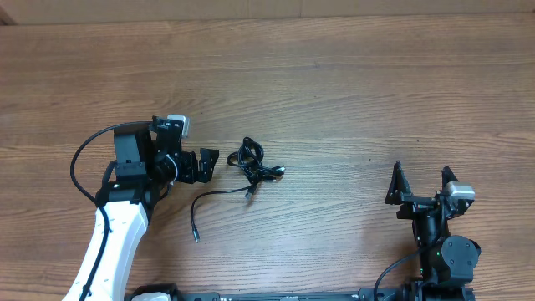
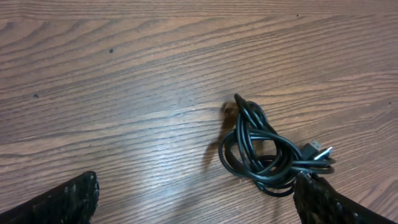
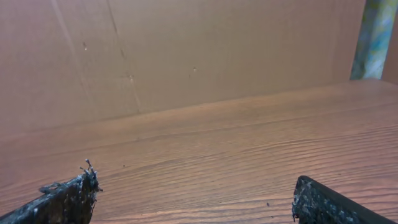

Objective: Untangle cables
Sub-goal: 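Position the left gripper over the cable bundle's knotted loop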

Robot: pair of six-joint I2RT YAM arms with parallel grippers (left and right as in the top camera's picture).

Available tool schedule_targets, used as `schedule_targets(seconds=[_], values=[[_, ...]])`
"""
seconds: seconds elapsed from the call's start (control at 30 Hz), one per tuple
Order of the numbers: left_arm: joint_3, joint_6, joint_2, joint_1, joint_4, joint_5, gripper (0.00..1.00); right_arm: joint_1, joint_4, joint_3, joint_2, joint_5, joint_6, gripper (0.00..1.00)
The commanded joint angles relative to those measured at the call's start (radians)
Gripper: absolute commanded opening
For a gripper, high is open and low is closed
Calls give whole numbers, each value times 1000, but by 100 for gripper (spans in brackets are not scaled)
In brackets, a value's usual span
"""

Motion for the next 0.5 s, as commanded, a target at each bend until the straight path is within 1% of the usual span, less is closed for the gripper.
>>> schedule_targets(seconds=[0.0, 0.47], values=[[26, -9, 5, 3, 2, 29, 100, -2, 5, -11, -8, 3, 7, 100], [26, -2, 5, 3, -24, 15, 100, -2, 6, -11, -8, 3, 7, 100]])
